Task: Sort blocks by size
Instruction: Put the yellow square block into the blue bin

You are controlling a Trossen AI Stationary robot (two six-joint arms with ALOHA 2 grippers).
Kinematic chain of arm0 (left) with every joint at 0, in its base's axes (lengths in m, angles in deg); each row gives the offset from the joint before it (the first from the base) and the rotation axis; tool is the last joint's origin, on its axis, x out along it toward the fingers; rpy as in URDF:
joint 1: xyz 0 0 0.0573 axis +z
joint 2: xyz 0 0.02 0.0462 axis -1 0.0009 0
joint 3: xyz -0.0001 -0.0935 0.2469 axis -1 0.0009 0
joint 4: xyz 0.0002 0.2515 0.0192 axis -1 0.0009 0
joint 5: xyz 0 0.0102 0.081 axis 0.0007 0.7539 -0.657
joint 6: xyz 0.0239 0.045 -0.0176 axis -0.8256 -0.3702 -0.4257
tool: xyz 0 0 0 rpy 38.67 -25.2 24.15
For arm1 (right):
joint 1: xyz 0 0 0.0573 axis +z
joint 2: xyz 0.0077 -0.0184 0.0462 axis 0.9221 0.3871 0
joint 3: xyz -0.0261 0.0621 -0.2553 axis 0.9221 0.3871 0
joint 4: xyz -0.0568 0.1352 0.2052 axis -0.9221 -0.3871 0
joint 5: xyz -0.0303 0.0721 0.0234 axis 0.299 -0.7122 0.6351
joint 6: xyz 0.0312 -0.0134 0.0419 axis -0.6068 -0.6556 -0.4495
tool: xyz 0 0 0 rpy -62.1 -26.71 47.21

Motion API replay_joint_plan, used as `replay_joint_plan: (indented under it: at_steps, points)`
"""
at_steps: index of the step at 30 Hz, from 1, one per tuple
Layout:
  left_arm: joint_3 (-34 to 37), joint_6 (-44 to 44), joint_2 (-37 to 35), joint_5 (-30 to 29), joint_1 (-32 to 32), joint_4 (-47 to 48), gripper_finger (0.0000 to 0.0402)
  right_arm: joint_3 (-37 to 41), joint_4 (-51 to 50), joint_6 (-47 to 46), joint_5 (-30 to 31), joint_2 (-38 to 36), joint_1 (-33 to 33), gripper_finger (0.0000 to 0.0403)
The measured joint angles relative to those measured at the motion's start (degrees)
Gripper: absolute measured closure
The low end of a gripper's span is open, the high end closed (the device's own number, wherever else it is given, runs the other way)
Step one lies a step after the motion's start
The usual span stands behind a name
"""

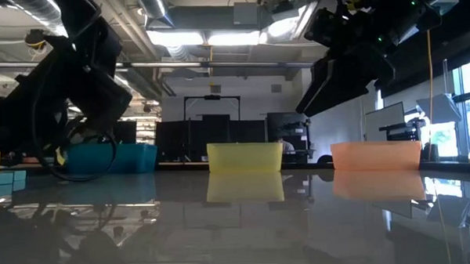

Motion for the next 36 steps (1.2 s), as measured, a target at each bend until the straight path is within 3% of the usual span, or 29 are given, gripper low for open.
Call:
replay_joint_plan:
  at_steps: [4,11,22,29,32,36]
  points:
    - [-0.07,-0.09,1.28,-0.02,0.00,-0.60,0.0192,0.00,0.00,0.02,0.00,0.00,0.00,0.0136]
    - [-0.09,-0.44,1.35,0.02,0.00,-1.43,0.0284,0.00,-0.02,0.02,0.09,0.00,0.00,0.0136]
    - [-6.60,0.85,-0.68,-1.16,0.00,4.40,0.0286,0.00,-0.08,-0.01,0.17,0.01,0.00,0.0136]
    - [-13.54,2.92,-9.13,-7.93,1.09,5.43,0.0286,-0.02,-0.15,-0.09,0.16,0.02,0.00,0.0136]
    - [-15.80,4.27,-13.87,-12.57,3.37,3.04,0.0284,-0.02,-0.12,-0.07,0.17,0.02,0.00,0.0136]
    - [-16.83,2.37,-19.52,-13.22,8.47,-1.22,0.0282,-0.02,-0.02,-0.04,0.17,0.02,0.01,0.0136]
